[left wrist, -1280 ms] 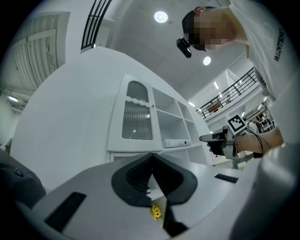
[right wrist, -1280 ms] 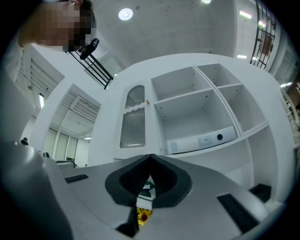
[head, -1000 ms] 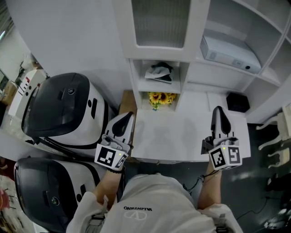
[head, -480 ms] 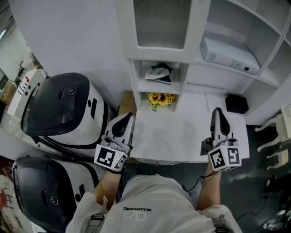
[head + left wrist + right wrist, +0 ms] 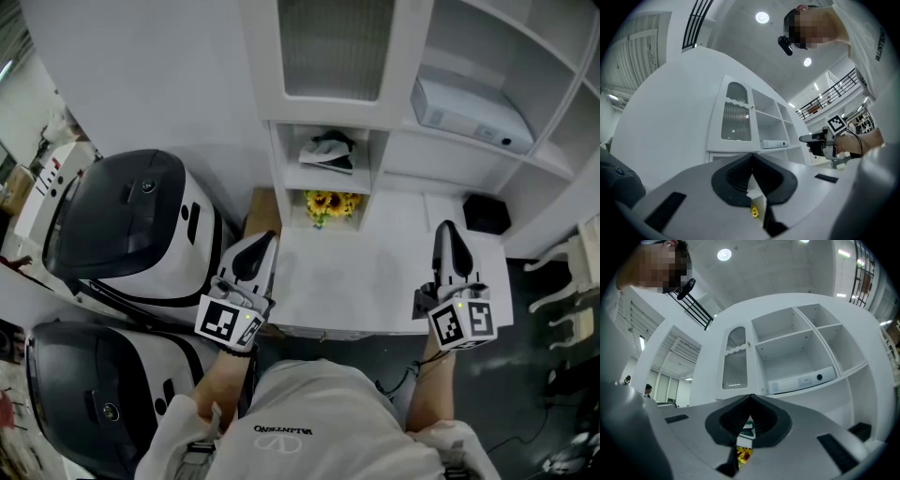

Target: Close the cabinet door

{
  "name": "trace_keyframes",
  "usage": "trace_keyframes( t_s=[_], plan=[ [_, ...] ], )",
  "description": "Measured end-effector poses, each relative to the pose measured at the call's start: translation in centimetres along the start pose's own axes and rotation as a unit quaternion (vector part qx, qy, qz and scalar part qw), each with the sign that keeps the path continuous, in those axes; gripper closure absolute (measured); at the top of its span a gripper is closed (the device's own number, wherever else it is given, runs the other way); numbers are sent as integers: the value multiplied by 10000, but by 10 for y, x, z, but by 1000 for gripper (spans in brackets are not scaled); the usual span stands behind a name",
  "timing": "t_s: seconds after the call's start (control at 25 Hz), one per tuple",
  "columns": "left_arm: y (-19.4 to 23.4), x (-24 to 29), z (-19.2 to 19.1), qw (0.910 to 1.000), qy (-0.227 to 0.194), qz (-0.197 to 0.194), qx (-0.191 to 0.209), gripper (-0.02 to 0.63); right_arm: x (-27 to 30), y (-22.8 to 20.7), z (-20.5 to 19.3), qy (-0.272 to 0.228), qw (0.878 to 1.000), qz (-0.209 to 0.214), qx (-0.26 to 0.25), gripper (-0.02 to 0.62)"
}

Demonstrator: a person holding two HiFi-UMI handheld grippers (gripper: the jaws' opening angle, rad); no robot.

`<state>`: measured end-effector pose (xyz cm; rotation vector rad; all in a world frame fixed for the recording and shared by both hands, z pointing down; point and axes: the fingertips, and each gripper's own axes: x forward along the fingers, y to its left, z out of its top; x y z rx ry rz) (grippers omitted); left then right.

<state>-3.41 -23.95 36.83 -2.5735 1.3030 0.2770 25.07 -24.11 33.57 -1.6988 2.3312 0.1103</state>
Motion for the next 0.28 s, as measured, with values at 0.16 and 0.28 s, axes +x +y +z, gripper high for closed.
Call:
trace_keyframes(
  t_s=[0.16, 0.28],
  plan=[
    [-1, -1, 1, 10000, 14, 0, 15, 603, 0, 2, 1, -6, 10000, 23, 12, 586],
    [-2, -3, 2, 10000, 16, -1, 18, 603, -1, 5, 2, -20, 10000, 28, 6, 586]
  ],
)
